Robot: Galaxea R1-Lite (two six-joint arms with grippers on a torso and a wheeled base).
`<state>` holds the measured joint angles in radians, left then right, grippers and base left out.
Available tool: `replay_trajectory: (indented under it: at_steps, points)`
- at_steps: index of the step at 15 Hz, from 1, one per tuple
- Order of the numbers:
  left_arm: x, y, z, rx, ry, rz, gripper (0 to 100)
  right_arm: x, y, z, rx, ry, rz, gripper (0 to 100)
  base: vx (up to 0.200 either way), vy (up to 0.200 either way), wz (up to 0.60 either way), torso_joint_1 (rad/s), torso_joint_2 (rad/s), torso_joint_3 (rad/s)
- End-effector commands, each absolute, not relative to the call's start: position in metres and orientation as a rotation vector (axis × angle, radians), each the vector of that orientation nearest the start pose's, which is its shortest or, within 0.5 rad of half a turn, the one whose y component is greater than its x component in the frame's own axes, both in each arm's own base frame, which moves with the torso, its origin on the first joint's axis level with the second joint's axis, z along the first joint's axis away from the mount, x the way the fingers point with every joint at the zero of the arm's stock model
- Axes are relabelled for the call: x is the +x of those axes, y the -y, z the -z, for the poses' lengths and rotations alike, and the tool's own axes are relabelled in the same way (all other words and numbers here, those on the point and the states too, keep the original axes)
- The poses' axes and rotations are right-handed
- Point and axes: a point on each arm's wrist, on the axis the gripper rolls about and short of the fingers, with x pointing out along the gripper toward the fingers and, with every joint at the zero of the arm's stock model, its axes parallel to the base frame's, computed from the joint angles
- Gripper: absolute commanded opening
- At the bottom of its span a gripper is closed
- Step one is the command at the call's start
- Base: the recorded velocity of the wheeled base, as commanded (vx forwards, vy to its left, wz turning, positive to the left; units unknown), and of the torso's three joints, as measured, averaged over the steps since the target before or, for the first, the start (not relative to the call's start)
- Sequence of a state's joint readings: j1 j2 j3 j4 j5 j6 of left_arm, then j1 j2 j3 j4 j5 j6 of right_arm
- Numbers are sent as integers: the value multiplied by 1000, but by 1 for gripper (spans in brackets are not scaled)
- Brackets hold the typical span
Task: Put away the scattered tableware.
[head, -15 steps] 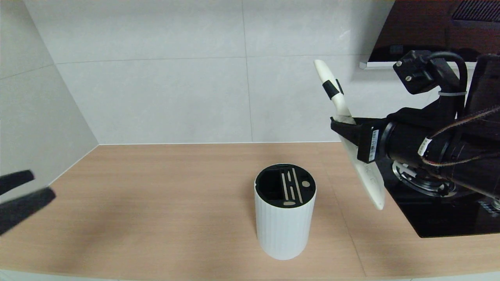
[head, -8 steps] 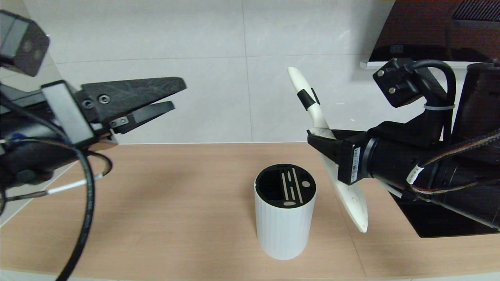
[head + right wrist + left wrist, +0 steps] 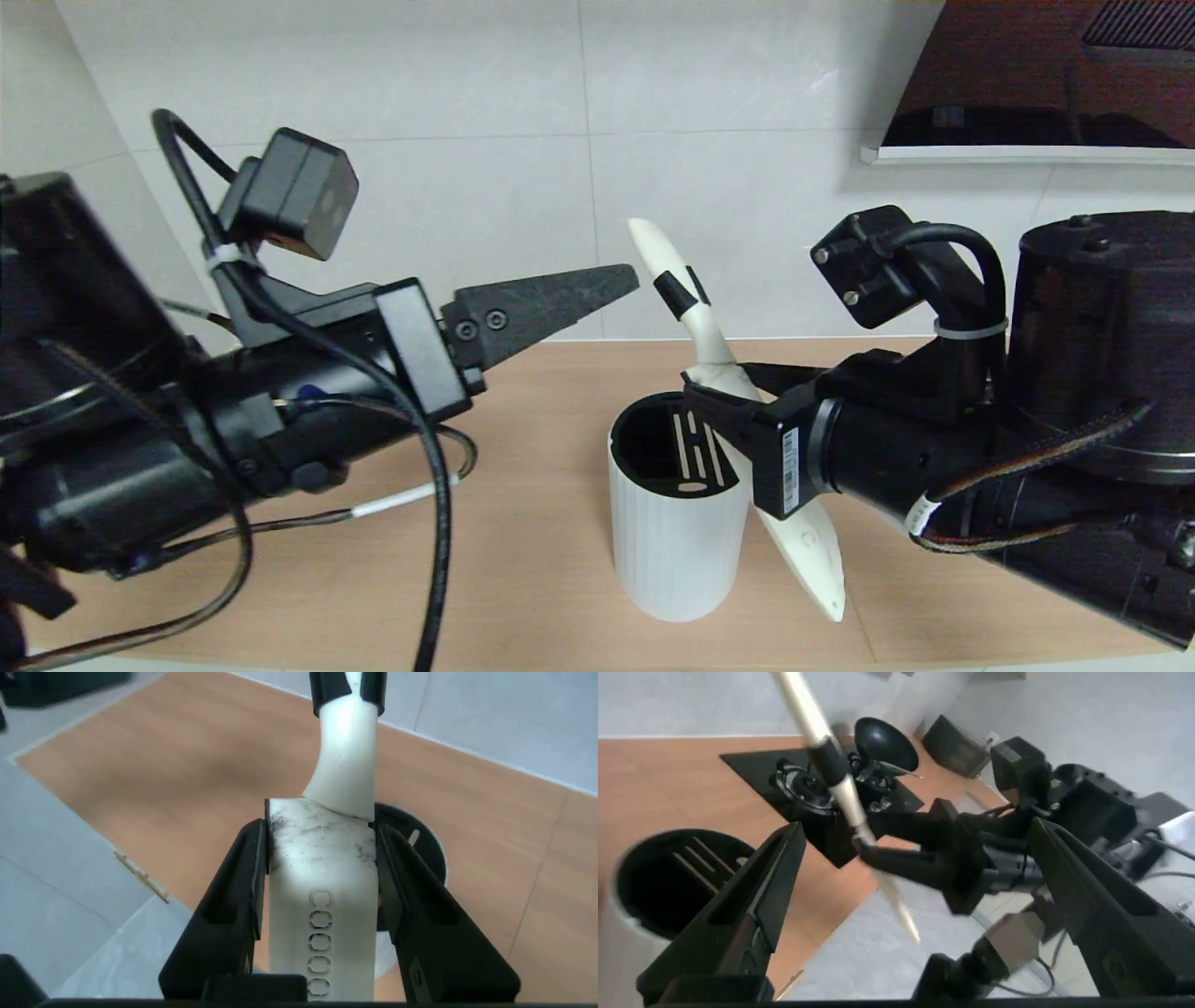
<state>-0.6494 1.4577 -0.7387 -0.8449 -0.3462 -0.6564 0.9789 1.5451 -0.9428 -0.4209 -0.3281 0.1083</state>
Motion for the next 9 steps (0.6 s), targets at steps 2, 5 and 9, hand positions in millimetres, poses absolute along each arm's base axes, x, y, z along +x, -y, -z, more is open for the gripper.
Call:
replay_trajectory:
  at_steps: [2,5,9]
  points:
    - [216,200,-220,-626,-226,902,100,165,-236,-236,-13,-188,-625,0,0,0,0,0,0,0]
    - [220,202,-218,-625,-230,893,100,159,-240,-235,-15,-183,-642,0,0,0,0,0,0,0]
    - [220,202,-219,-626,-228,892,100,154,-247,-227,-32,-201,-665,0,0,0,0,0,0,0]
